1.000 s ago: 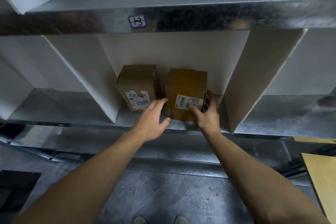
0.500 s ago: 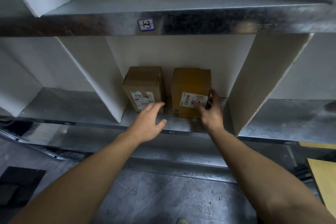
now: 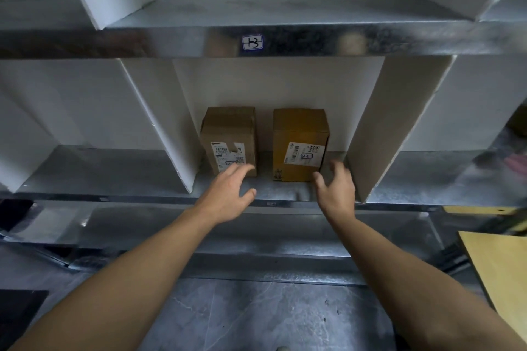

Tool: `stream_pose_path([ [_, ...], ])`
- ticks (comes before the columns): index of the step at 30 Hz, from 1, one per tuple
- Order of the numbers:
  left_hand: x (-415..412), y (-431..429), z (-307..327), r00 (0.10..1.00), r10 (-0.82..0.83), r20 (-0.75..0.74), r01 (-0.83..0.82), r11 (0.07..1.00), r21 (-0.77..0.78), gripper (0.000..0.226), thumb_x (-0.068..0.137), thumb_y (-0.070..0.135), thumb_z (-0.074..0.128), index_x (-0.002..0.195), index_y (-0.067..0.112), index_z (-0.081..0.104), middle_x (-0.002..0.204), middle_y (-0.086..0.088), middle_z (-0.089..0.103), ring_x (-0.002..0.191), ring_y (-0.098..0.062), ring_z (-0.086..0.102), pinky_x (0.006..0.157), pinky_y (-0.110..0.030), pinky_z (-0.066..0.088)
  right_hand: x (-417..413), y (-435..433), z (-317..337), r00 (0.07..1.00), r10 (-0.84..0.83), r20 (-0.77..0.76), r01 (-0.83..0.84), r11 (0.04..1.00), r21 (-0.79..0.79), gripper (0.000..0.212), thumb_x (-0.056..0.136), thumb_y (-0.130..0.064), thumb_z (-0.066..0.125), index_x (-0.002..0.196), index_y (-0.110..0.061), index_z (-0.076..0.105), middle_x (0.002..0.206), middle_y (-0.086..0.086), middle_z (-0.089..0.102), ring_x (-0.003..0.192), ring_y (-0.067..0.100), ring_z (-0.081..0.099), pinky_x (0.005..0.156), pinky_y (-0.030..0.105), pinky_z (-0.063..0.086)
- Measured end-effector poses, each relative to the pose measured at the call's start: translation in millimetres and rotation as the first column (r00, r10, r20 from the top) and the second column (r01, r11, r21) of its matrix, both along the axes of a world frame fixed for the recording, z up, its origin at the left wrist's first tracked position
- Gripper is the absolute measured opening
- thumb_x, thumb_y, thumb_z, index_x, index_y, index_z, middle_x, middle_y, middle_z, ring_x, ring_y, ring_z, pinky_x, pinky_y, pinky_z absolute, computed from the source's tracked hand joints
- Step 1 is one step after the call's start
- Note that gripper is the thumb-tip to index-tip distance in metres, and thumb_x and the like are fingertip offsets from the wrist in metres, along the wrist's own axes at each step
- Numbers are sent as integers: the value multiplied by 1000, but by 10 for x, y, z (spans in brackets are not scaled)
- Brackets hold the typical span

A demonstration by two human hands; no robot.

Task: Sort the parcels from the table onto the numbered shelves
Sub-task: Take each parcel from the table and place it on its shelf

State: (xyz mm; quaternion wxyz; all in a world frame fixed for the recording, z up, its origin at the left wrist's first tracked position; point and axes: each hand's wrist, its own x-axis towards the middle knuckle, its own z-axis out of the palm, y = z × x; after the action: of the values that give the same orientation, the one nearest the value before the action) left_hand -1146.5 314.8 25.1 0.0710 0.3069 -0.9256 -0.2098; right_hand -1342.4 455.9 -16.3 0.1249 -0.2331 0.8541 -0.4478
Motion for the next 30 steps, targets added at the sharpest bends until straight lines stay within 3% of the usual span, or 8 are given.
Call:
stream_pose_path([
  [7,690,9,30,1000,5,29,-2,997,-83,54,96,39,52,146,26,35,146,1,41,133,-20,39,109,-43,37,735,143,91,907,304,-293,-205,924,323,42,101,-41,52,136,-18,51,135,6,53,119,26,52,97,40,47],
  [15,2368,-128,-54,970,187,153,-161,972,-169,52,97,38,48,145,24,36,143,0,44,130,-23,41,108,-39,35,2142,-403,153,656,686,-315,-454,691,562,47,100,-47,45,139,-21,45,138,7,50,125,29,48,102,41,42],
  [22,4222,-267,-15,840,494,225,-450,865,-222,51,94,41,49,141,24,41,135,-2,49,121,-26,48,98,-39,42,3605,-1190,197,391,884,-257,-643,462,612,53,99,-45,45,145,-19,41,145,12,46,131,33,45,109,42,37],
  [30,5716,-138,-8,607,766,212,-723,643,-252,49,92,40,52,138,23,46,130,-4,54,116,-26,52,97,-39,43,5149,-1898,266,62,966,-253,-746,213,631,51,100,-45,45,142,-18,41,143,14,45,130,36,45,109,46,35],
])
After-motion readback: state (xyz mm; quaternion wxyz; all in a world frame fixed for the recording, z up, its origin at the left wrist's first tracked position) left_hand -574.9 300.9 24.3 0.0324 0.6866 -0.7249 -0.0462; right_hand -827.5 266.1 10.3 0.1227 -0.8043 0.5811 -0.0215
